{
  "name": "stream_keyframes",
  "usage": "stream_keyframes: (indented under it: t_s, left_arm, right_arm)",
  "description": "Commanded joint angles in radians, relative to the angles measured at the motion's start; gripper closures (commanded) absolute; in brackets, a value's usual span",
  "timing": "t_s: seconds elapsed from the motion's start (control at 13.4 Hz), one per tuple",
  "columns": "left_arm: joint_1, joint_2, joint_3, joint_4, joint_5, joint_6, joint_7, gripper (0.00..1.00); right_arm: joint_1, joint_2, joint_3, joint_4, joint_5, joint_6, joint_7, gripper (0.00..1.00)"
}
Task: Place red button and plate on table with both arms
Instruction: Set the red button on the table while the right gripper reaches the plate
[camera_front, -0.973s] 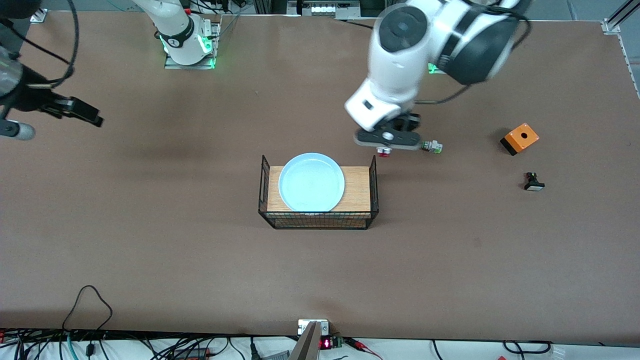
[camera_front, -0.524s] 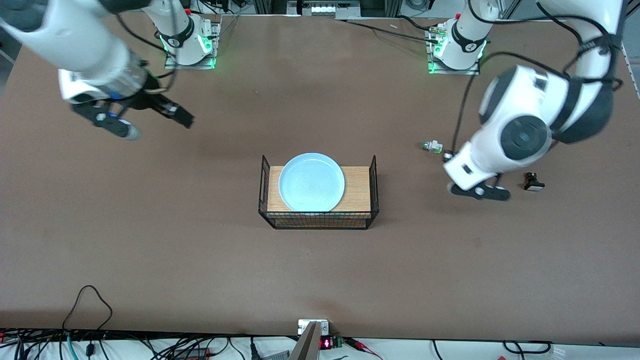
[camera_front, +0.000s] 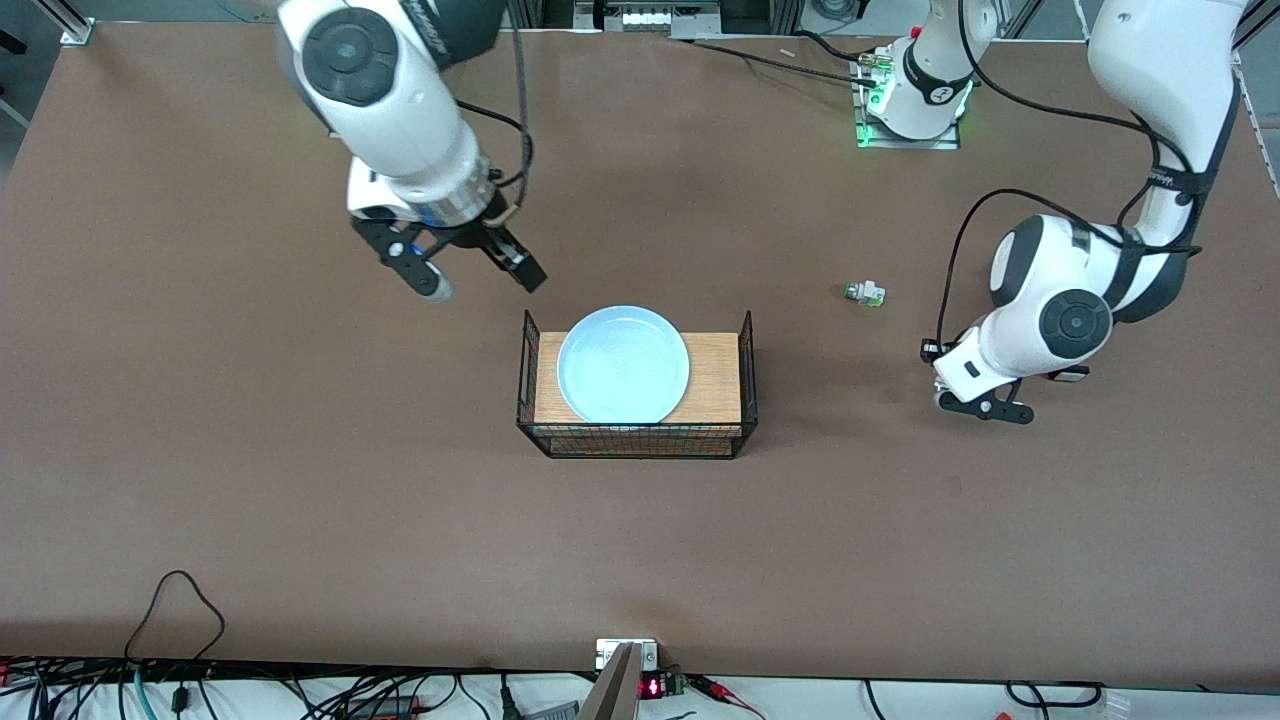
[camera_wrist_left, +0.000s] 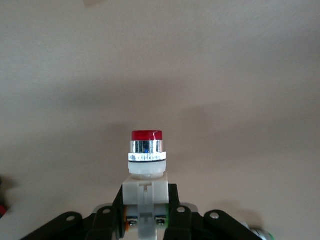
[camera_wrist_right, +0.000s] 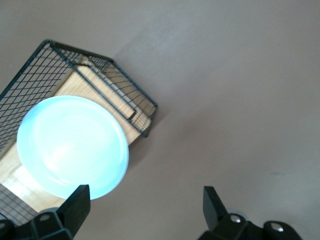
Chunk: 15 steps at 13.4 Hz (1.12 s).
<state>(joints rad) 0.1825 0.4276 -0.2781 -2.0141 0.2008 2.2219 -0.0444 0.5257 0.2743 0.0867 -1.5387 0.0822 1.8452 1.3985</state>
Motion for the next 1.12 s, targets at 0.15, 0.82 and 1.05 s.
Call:
stream_keyframes:
  t_s: [0.15,0.82,1.05]
  left_arm:
    - [0.089,0.031,-0.018,-0.031,0.032,0.082,0.115,0.04]
    - [0.083,-0.046,-0.098,0.185,0.031,-0.253,0.121,0.0]
    - [0.087,-0.062,-0.165,0.361,0.031,-0.447,0.123,0.0]
  right_arm:
    - [0.039,0.107,-0.013,0.038,0.022,0.106,0.112,0.0]
    - [0.06,0.238,-0.016,0.031,0.011,0.181,0.201,0.0]
    - [0.057,0.253,-0.019,0.031,0.005,0.187,0.2,0.0]
